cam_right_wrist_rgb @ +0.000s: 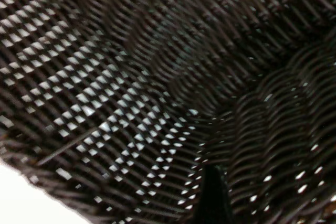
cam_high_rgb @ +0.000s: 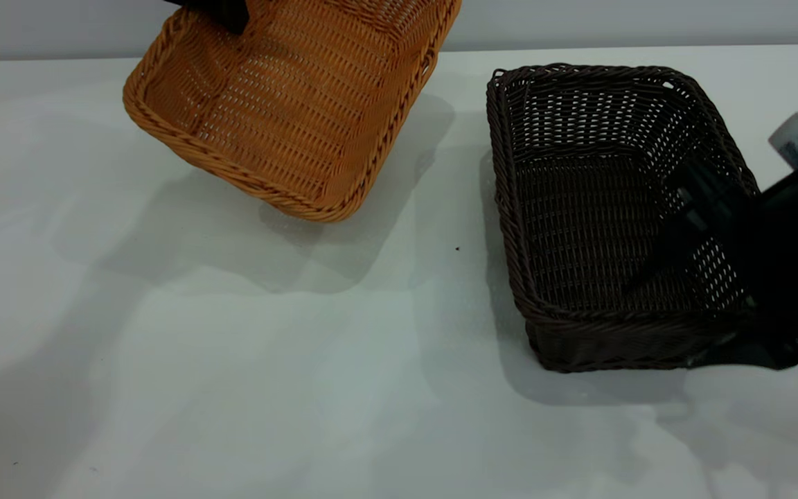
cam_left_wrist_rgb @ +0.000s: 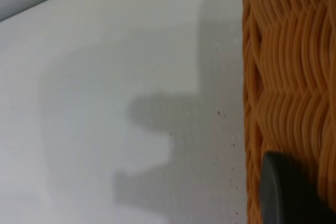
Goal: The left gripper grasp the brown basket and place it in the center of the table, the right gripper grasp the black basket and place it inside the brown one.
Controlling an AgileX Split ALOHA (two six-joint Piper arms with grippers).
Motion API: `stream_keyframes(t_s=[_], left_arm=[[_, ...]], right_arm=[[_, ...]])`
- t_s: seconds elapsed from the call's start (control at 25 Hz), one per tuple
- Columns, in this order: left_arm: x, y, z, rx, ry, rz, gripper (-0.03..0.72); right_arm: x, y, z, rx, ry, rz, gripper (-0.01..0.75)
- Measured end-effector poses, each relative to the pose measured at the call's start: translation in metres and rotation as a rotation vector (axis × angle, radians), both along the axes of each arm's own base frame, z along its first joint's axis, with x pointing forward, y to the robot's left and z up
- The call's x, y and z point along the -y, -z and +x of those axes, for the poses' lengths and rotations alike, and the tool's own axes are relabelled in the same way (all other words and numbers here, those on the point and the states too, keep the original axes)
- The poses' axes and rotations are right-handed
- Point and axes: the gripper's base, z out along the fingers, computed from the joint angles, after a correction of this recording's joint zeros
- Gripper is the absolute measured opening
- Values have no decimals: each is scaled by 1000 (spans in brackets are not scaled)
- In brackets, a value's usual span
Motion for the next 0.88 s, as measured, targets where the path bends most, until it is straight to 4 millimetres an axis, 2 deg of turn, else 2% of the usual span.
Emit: stream_keyframes(t_s=[0.24,0.32,0.48,0.56,0.72,0.88], left_arm=[[0,0,0,-3,3,3,81],[0,0,-1,-9,4,5,81],[-2,-2,-3,-26,29,30,81],[-5,-10,-4,-17,60,57,81],[-5,-23,-8,-23,133,96,81],[-1,-20,-17,-97,280,152,81]], right_arm=[[-2,14,12,9,-68,-30,415],[-2,13,22,48,-91,-51,356],[3,8,40,103,-67,-81,141],[10,5,50,129,-38,-83,99],[41,-7,80,247,-62,-128,81],[89,-37,106,405,-45,-135,81]])
